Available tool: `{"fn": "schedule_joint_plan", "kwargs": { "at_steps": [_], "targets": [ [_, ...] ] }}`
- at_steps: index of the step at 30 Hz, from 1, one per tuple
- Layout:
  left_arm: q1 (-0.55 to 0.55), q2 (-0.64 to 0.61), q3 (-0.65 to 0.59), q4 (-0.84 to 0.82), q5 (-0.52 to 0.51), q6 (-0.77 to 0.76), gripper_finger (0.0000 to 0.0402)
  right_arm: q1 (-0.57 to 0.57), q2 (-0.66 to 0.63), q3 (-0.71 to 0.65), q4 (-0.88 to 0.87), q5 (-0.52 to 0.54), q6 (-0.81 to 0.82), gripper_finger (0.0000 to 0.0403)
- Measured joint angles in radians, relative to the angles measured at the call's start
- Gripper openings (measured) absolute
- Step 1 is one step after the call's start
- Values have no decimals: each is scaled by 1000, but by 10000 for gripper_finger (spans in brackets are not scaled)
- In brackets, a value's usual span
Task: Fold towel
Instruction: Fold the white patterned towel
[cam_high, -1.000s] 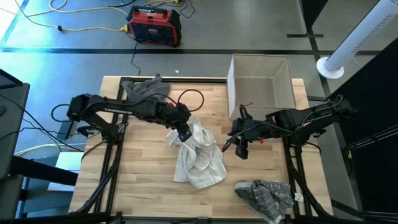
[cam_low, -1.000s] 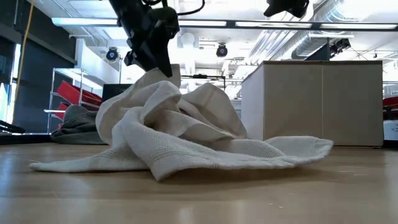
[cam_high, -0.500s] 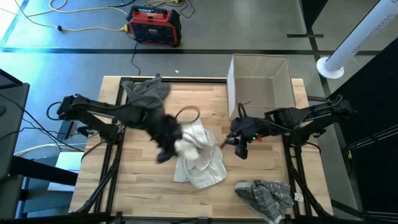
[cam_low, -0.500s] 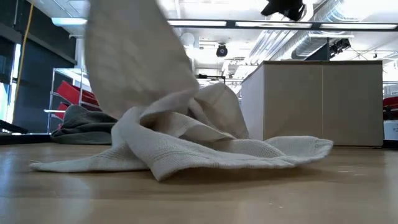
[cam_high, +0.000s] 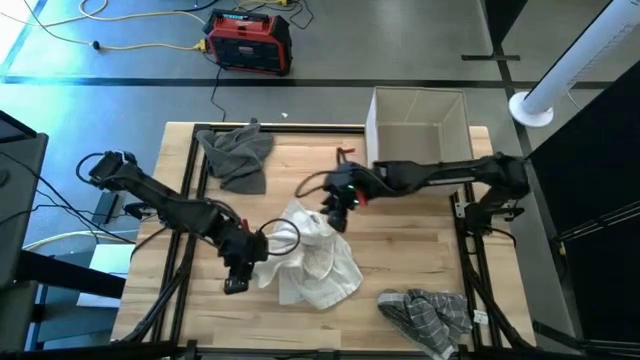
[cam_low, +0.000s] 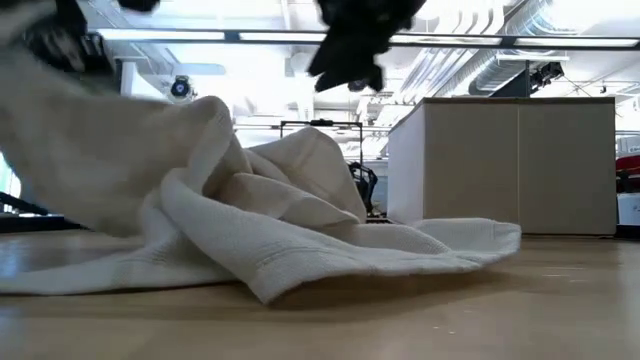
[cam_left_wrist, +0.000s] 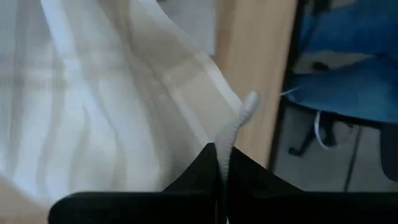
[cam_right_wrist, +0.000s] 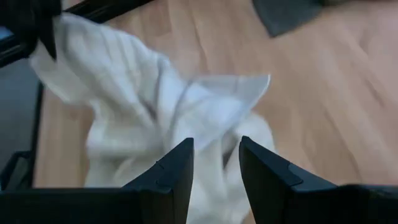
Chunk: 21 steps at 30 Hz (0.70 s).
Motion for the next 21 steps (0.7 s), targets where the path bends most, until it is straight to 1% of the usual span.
{"fn": "schedule_joint_plan", "kwargs": {
  "at_steps": [3,6,8,11,13,18,20,21],
  "targets": [
    [2,0,-95,157,-5,-32,0,-25,104,91,-1,-13,-58,114],
    [-1,0,-155,244,-11,-71,0,-63,193,165,-10,-113,-57,115],
    [-8,0,-170,266,-12,-85,0,-84,242,200,-9,-168,-42,118],
    [-17,0,-171,273,-15,-85,0,-111,304,242,-15,-215,6,135],
    [-21,0,-171,282,-20,-85,0,-126,339,262,-18,-229,31,155],
    [-21,0,-171,288,-26,-85,0,-142,412,288,-40,-205,20,212],
    [-21,0,-171,287,-26,-88,0,-140,434,289,-36,-198,4,225],
    [-21,0,-171,287,-26,-91,0,-138,442,288,-32,-196,-4,221]
  ]
}}
